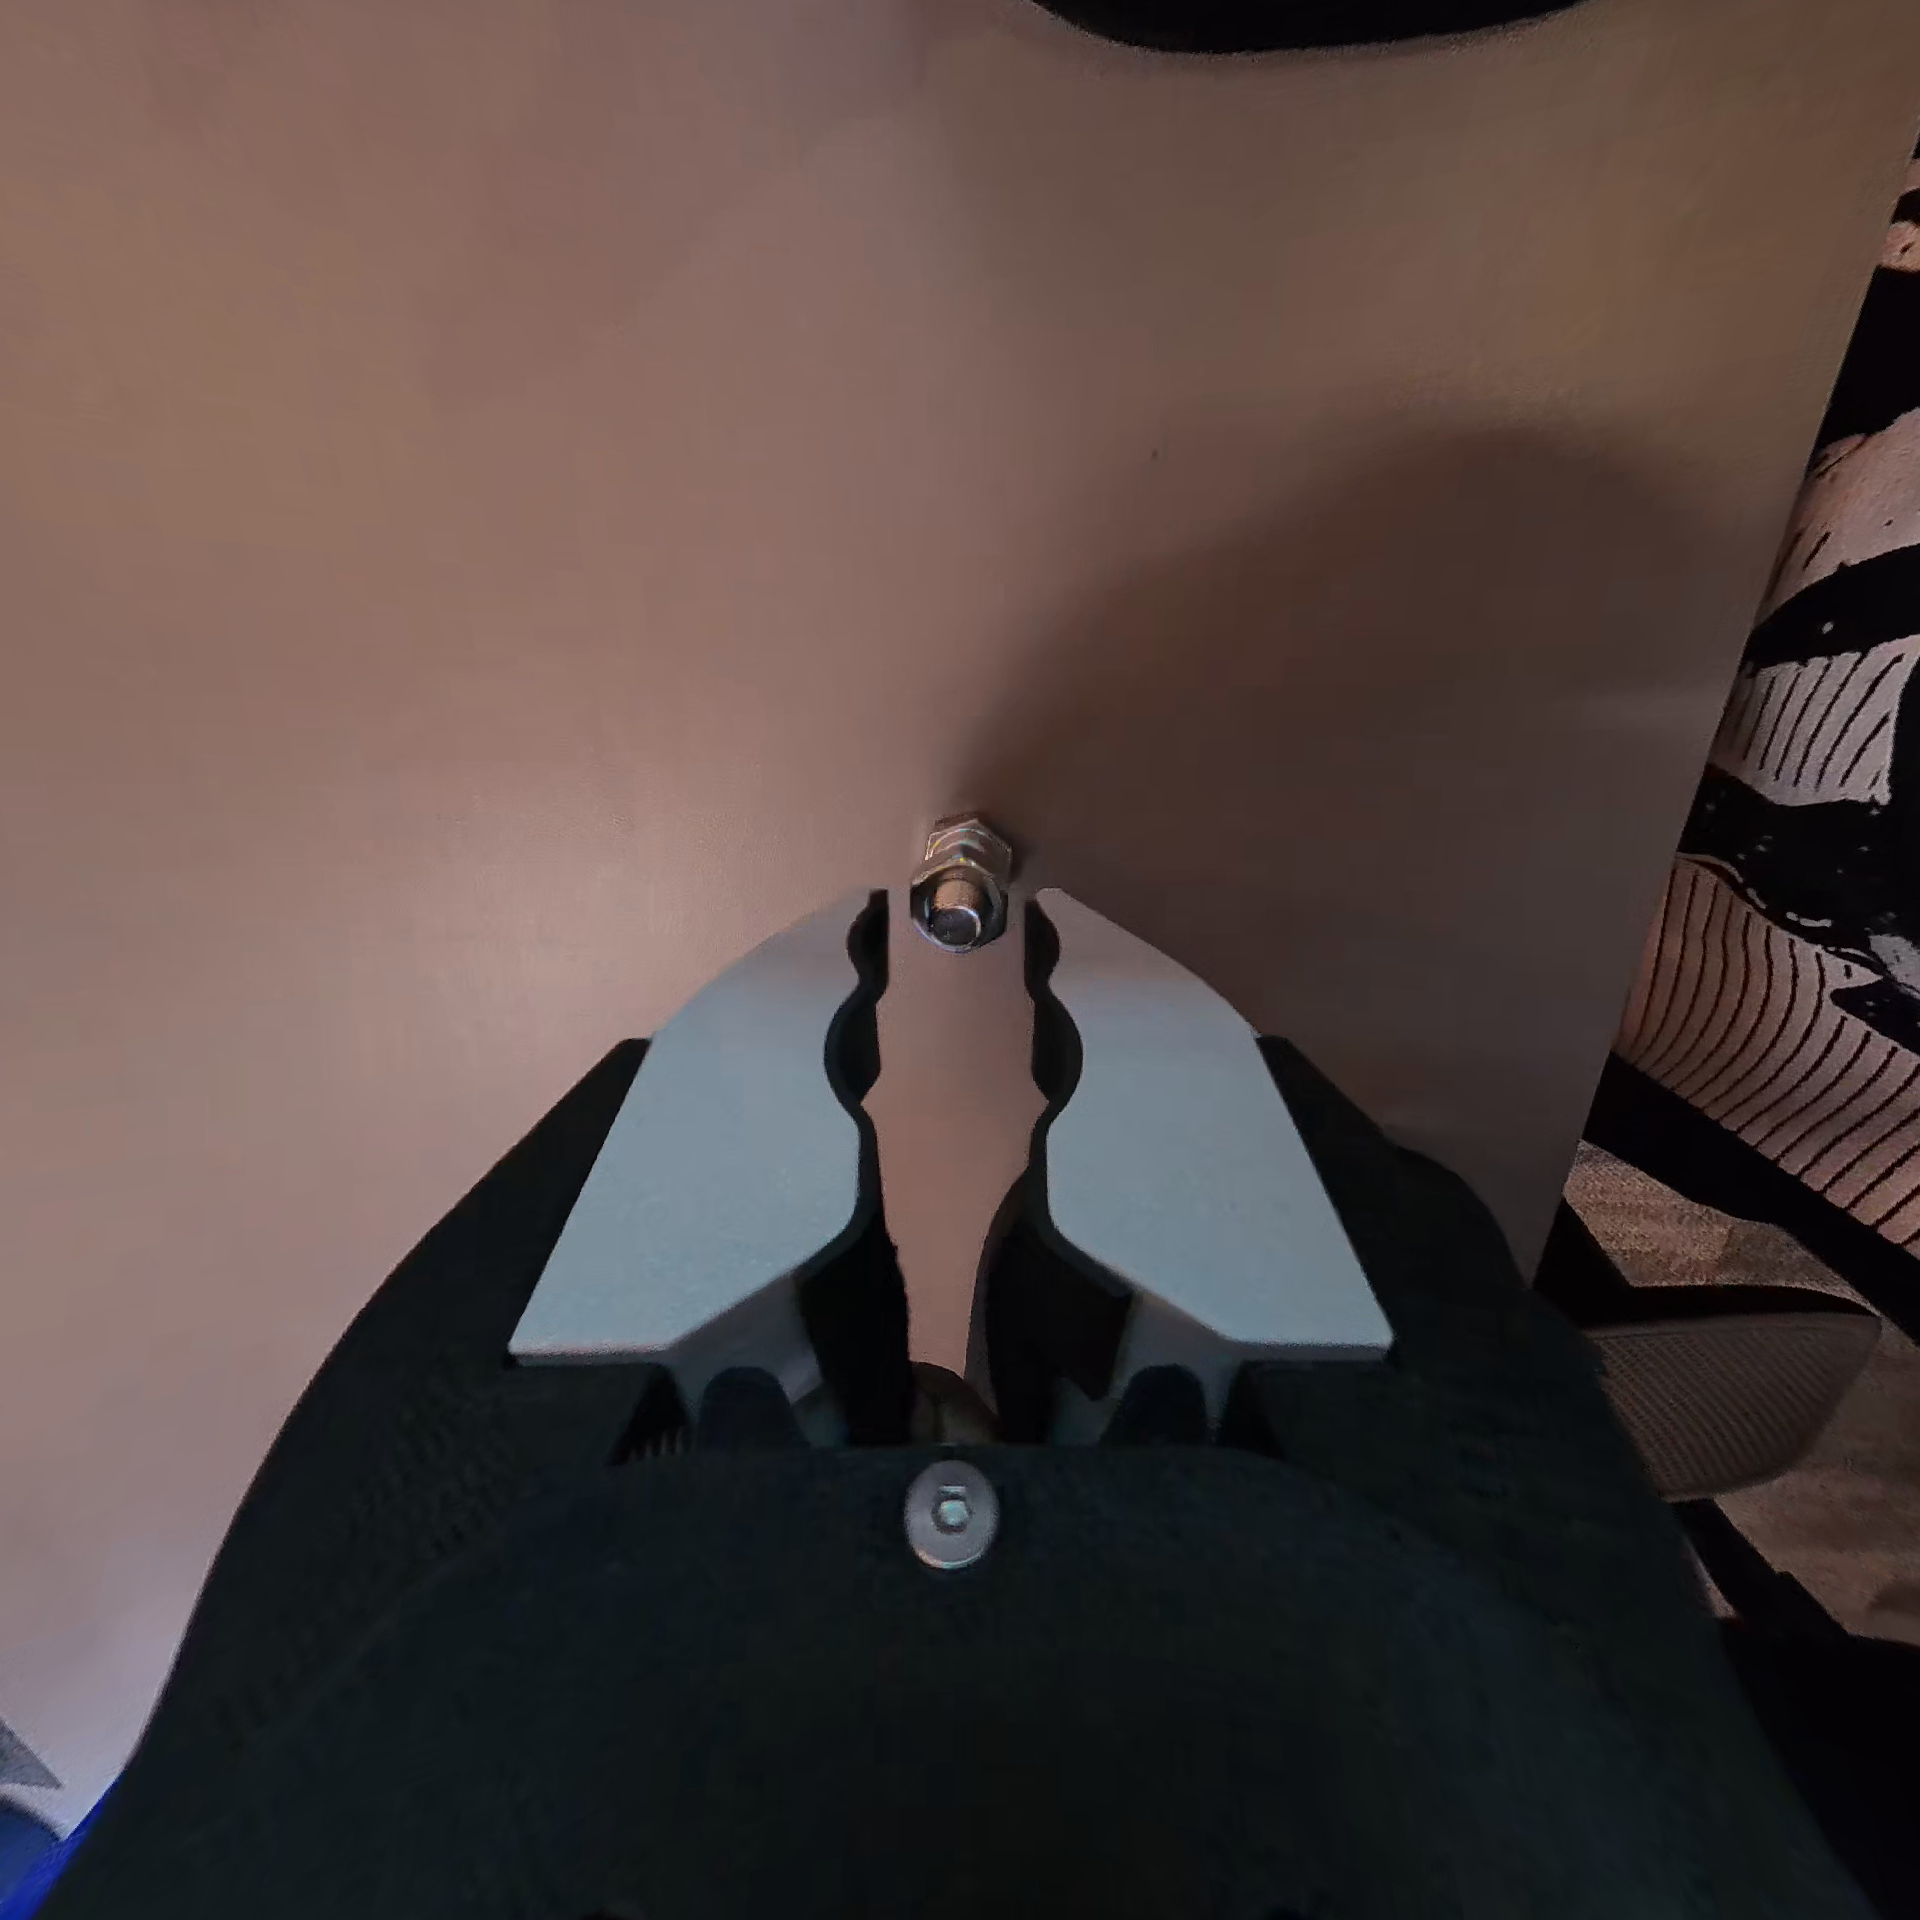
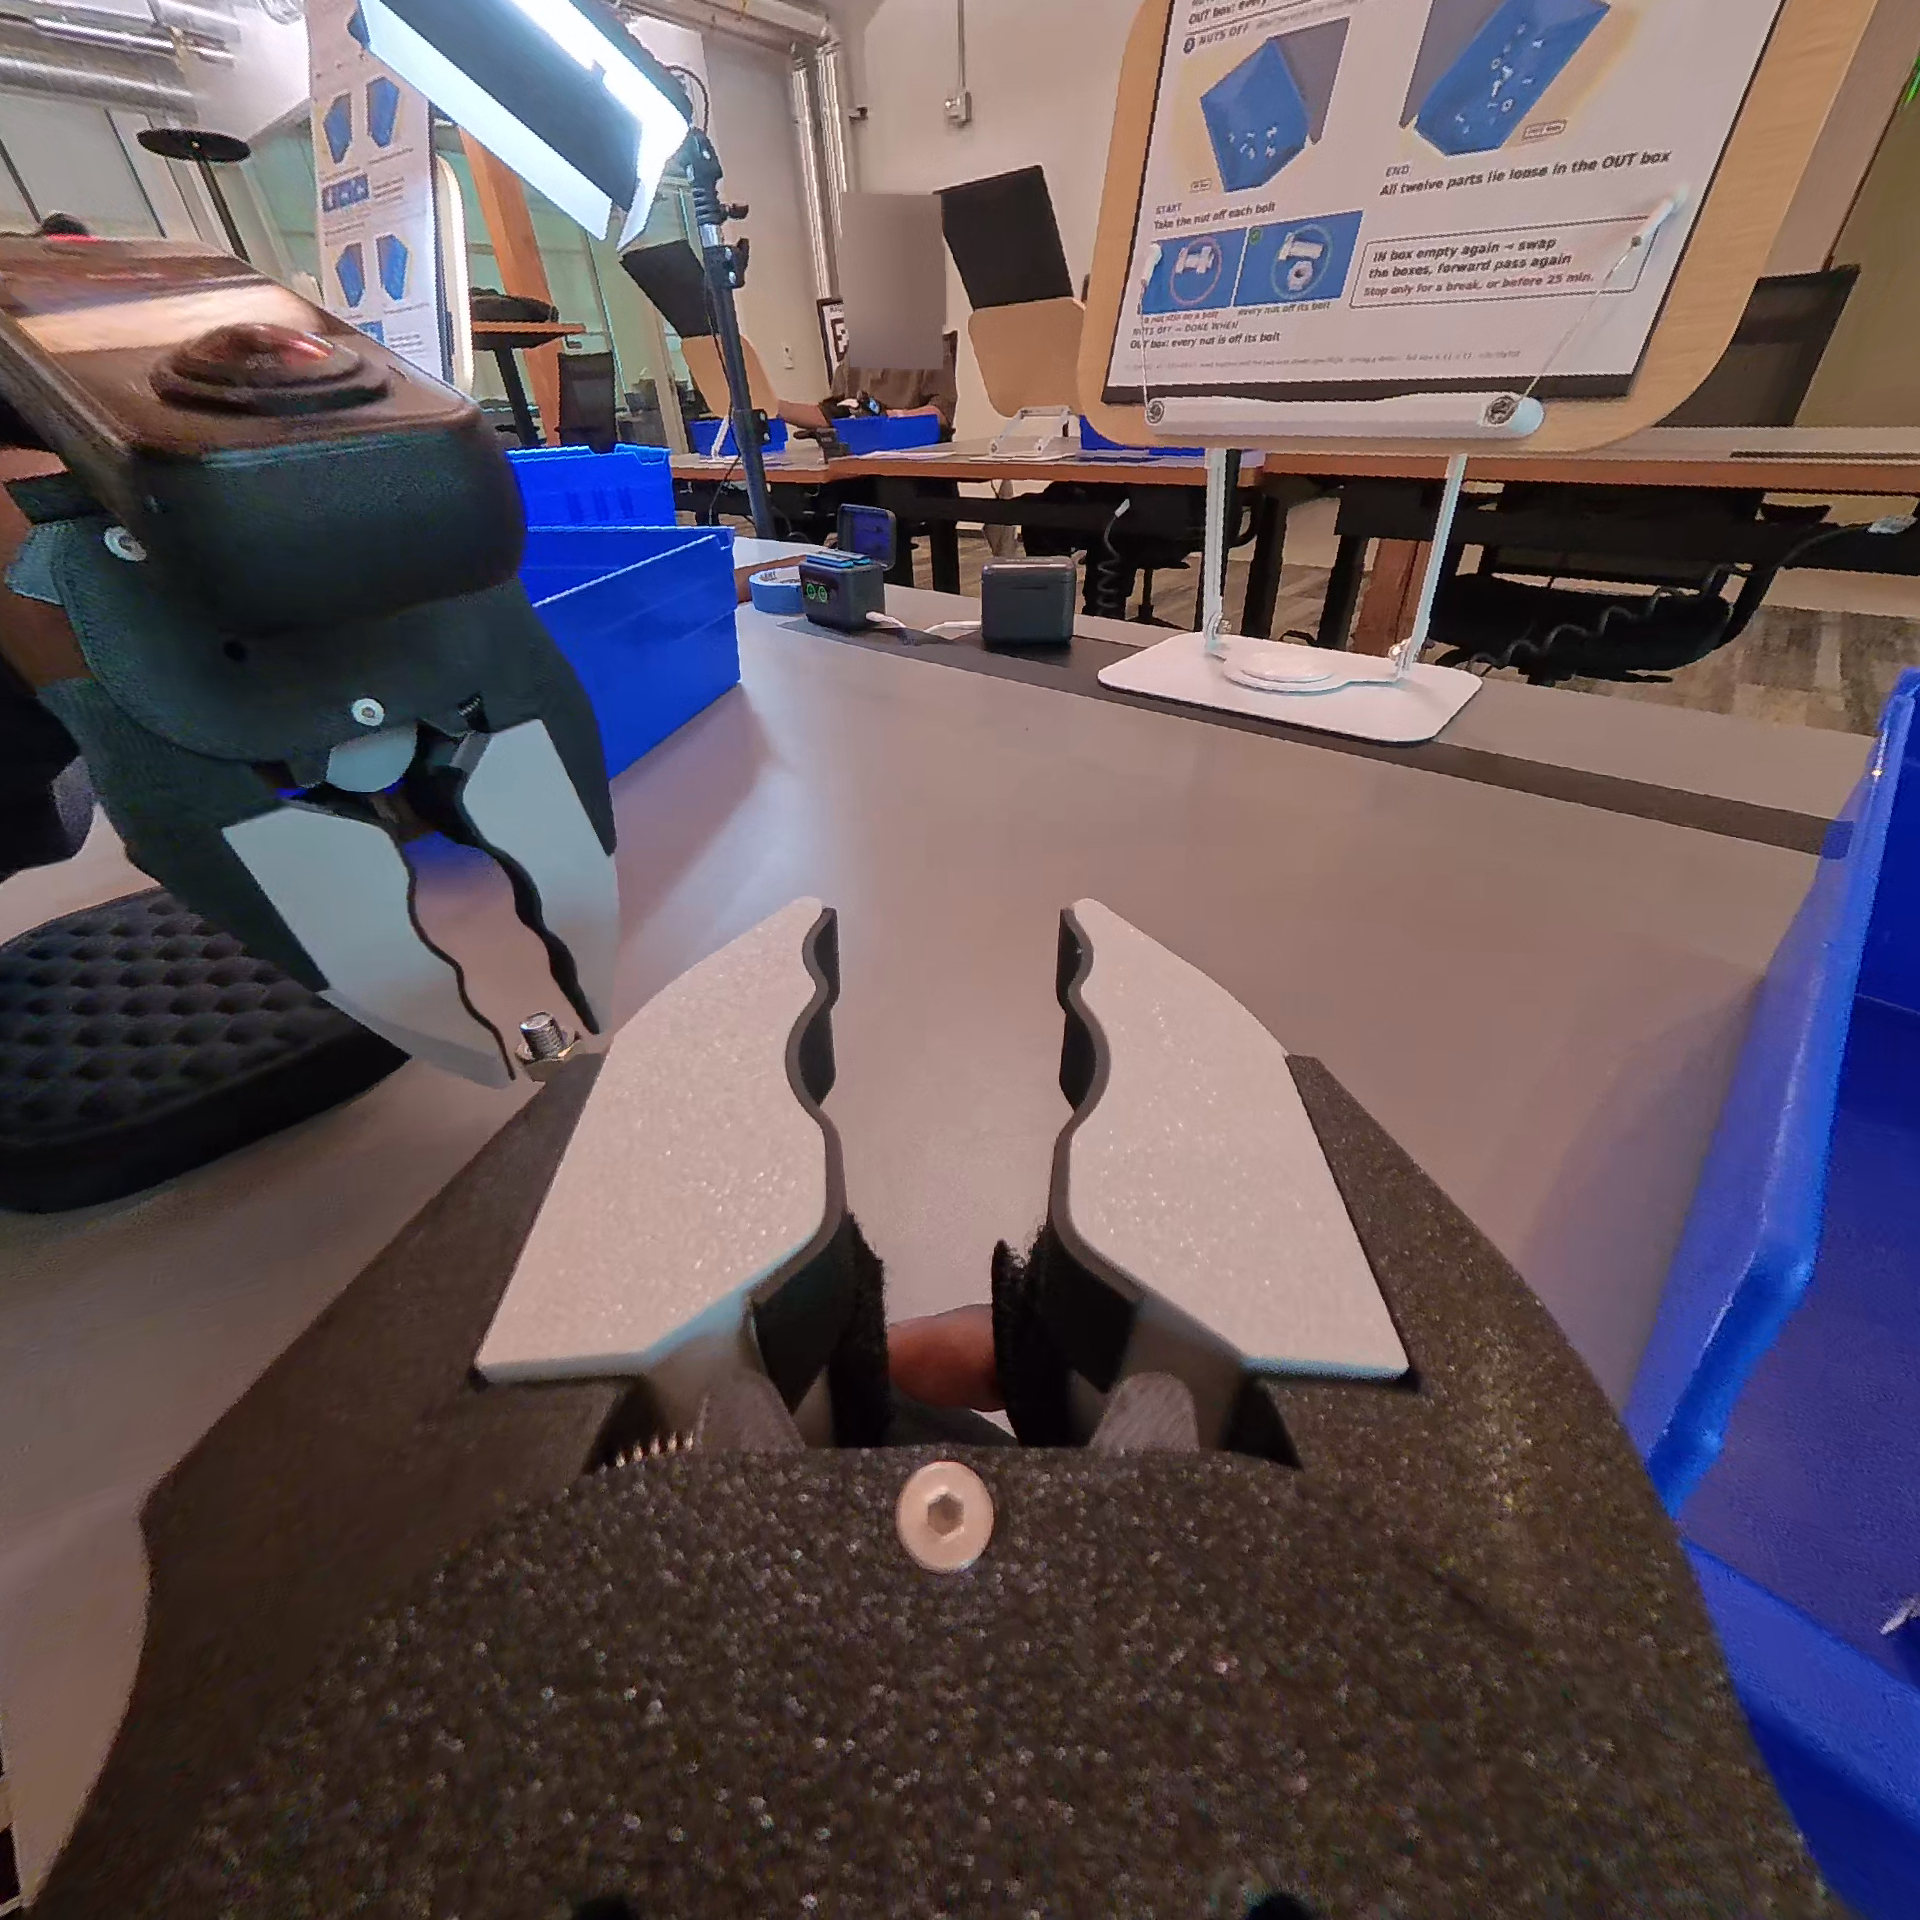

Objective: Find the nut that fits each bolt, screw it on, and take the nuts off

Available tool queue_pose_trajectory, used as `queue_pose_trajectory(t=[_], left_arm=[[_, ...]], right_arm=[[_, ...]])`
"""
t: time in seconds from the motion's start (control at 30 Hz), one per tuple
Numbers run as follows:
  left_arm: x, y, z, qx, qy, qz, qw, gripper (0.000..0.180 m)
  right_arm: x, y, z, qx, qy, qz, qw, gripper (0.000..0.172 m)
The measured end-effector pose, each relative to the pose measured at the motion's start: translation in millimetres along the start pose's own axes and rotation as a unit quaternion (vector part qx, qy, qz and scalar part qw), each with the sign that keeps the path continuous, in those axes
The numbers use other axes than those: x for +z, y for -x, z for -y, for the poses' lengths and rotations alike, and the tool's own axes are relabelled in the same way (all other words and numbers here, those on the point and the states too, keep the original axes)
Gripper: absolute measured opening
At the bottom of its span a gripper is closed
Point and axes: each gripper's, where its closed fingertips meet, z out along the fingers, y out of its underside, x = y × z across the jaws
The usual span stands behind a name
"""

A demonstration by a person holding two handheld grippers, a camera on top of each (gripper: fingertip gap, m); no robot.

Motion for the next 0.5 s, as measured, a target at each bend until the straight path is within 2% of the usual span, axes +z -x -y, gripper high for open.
queue_pose_trajectory(t=[0.13, 0.2, 0.27, 0.33, 0.4, 0.43, 0.5], left_arm=[[-11, 5, 2, -0.034, -0.048, 0.015, 0.998, 0.037], [-25, 12, 10, -0.067, -0.127, 0.033, 0.989, 0.038], [-45, 14, 22, -0.081, -0.246, 0.041, 0.965, 0.04], [-68, 16, 29, -0.099, -0.374, 0.057, 0.92, 0.041], [-94, 13, 30, -0.115, -0.5, 0.072, 0.856, 0.041], [-104, 12, 27, -0.123, -0.55, 0.079, 0.822, 0.041], [-113, 8, 16, -0.137, -0.612, 0.093, 0.773, 0.043]], right_arm=[[-1, -1, 1, 0.005, -0.004, 0.001, 1.0, 0.041], [-1, -1, 2, 0.007, -0.007, 0.001, 1.0, 0.04], [-1, -1, 1, 0.009, -0.005, 0.002, 1.0, 0.04], [0, 0, 1, 0.009, -0.002, 0.005, 1.0, 0.04], [0, 3, 0, 0.003, 0.003, 0.012, 1.0, 0.04], [1, 6, 0, -0.003, 0.007, 0.022, 1.0, 0.04], [4, 19, -4, -0.022, 0.025, 0.06, 0.998, 0.037]])
